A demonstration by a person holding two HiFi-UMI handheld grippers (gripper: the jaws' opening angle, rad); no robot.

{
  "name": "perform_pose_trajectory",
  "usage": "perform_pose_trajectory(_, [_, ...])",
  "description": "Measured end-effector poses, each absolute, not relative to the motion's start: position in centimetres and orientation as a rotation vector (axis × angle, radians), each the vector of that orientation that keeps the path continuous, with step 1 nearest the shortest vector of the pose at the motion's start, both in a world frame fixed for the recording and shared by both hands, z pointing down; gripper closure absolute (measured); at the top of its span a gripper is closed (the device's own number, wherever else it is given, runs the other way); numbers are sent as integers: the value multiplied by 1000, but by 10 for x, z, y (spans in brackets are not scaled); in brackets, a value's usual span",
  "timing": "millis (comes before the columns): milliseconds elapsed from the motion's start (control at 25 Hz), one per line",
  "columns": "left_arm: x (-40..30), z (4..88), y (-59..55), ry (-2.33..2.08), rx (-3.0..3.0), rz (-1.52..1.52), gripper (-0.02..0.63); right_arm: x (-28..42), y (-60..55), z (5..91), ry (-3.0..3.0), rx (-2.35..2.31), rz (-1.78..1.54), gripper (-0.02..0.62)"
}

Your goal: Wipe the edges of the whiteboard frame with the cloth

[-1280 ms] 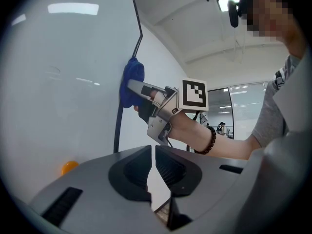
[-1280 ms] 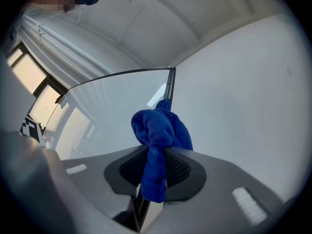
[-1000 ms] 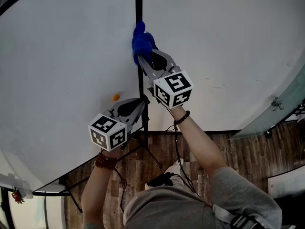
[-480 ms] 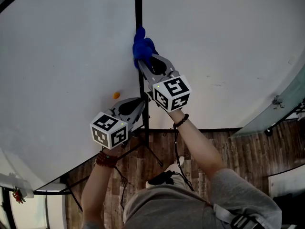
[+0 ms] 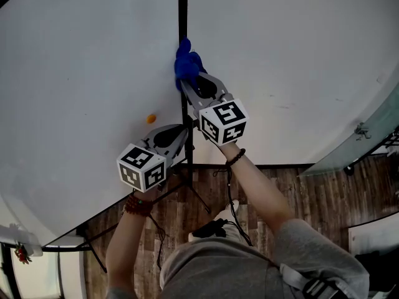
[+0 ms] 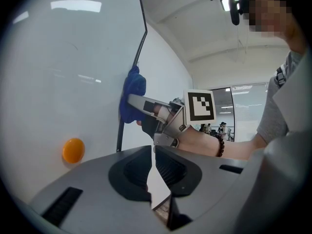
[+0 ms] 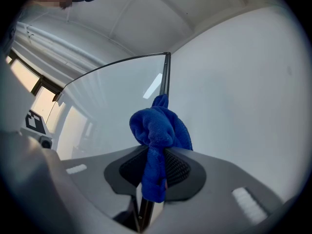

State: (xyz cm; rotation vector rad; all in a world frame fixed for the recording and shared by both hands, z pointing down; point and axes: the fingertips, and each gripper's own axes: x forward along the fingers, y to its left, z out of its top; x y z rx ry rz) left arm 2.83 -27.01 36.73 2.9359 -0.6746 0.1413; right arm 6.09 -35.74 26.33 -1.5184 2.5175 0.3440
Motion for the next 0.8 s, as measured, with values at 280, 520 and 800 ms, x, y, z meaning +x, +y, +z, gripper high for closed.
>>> perform_pose_trajectory(280, [27,369,-267,-689,2941,137,575,59,-357,277,2530,-1523,303,505])
perform_pose_trajectory(520, [28,374,-268,-713,2951,161,575,60,-356,292,2534,-1533,255,505])
perform_pose_trajectory(800, [24,384,-266,-719,2925,155,575,59,-357,320,2553,-1548,173,505])
